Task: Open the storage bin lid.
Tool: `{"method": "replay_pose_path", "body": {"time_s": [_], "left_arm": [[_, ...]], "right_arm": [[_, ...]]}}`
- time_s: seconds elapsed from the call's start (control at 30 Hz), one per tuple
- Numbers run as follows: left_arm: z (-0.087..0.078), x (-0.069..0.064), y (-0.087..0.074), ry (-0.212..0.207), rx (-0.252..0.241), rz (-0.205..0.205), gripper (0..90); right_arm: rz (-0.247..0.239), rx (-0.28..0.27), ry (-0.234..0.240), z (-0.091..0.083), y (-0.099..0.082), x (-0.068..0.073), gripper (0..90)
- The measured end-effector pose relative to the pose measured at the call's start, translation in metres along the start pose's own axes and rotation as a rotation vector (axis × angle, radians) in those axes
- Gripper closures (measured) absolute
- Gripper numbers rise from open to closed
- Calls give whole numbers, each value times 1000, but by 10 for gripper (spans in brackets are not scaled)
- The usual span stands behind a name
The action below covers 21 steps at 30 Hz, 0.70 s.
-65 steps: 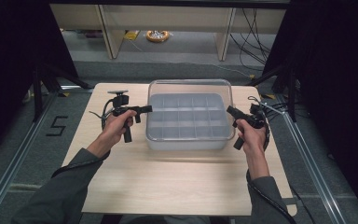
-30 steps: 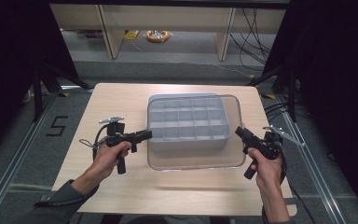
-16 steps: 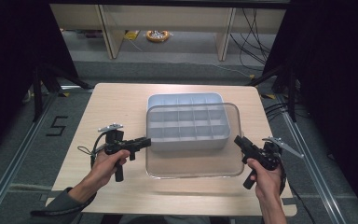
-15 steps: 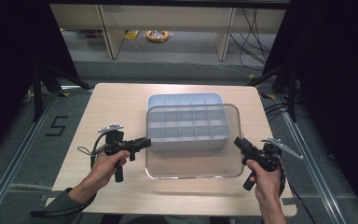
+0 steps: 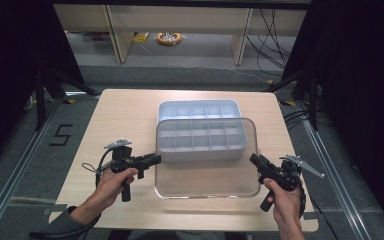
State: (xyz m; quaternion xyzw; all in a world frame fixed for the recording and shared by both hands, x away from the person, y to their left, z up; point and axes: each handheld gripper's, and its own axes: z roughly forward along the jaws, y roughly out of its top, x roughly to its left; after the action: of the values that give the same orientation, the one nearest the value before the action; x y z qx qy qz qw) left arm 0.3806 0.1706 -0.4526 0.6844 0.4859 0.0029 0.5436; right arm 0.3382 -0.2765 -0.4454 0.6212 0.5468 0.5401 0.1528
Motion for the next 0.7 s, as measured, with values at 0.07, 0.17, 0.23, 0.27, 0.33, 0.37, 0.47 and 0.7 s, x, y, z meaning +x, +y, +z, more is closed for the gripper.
{"method": "replay_pose_path", "body": {"time_s": [0.07,0.17,0.23,0.27,0.33,0.37,0.47,0.7], "left_arm": [[-1,0,-2,-3,1,-4,644],[-5,1,-9,-24,16,-27,644],[-8,0,-13,-29,19,-24,644],[-12,-2,-15,-26,20,-15,643],[-15,-5,-18,-31,14,-4,640],[-17,-6,-18,-38,16,-2,639],[-18,-8,-21,-51,22,7,634],[-19,-10,-36,-56,56,10,636]], "right_arm": [[32,12,9,-3,-4,0,611],[36,19,15,-6,-9,-1,611],[47,21,26,-8,-15,-1,610],[59,34,20,-10,-19,-1,608],[28,24,26,-13,-23,-2,606],[66,38,30,-15,-25,1,606],[37,32,25,-17,-28,-1,606],[72,34,32,-33,-42,3,607]]}}
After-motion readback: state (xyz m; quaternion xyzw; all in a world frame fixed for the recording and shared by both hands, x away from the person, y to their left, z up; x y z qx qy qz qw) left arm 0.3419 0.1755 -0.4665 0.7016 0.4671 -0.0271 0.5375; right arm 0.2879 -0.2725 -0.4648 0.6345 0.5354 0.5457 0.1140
